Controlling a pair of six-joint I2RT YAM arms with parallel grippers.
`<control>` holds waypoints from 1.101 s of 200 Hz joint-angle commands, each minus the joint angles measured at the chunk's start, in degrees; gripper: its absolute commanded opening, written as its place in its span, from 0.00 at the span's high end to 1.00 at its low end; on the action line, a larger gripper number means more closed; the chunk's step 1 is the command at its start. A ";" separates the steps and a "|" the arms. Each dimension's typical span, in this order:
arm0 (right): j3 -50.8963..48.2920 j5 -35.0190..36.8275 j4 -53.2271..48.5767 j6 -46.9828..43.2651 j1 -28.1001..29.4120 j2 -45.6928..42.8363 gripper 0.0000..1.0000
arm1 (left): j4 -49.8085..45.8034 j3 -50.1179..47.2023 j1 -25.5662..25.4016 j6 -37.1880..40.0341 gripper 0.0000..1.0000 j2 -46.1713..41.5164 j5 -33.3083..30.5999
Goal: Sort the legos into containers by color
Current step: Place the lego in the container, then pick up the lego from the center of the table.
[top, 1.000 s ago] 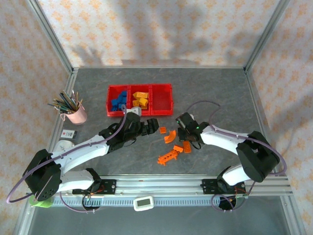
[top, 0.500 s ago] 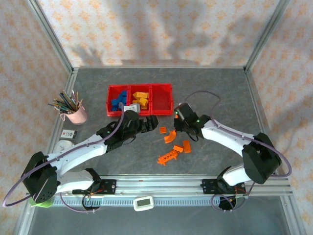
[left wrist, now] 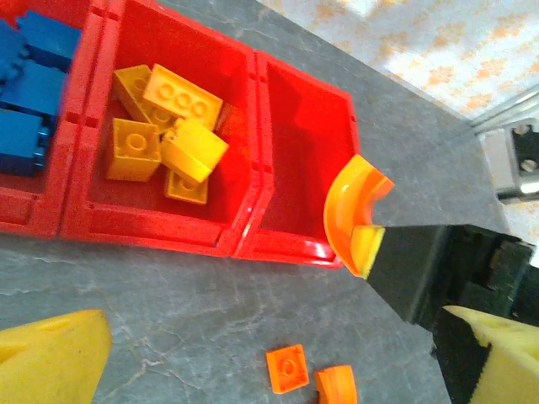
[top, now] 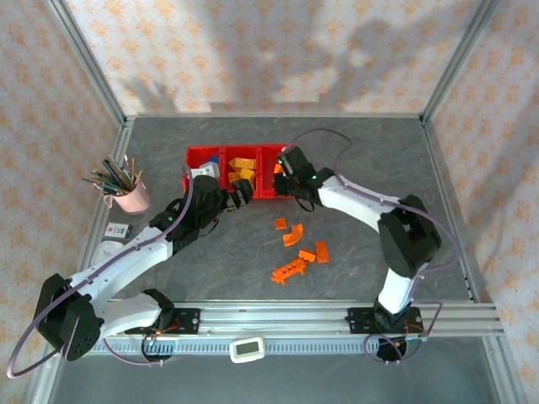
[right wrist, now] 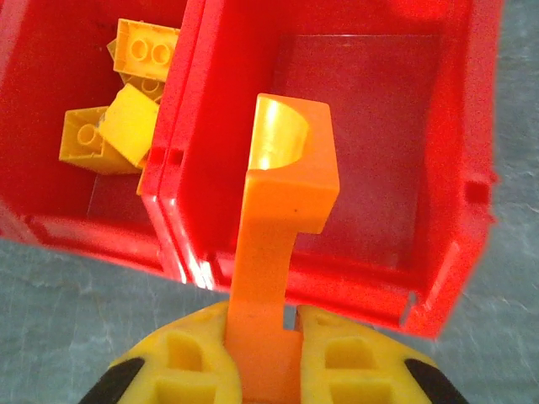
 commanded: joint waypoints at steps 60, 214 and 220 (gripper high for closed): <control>16.10 -2.17 0.91 -4.24 -4.50 15.73 0.87 | 0.22 0.44 4.99 2.61 0.01 -0.44 1.62; 1.07 -3.73 0.76 -4.36 -3.83 -3.65 0.61 | 0.49 -2.45 4.89 1.37 0.01 -6.16 6.55; -0.37 -3.05 0.50 -3.63 -3.65 -4.80 0.60 | 0.84 -3.21 4.76 1.01 0.01 -6.56 6.97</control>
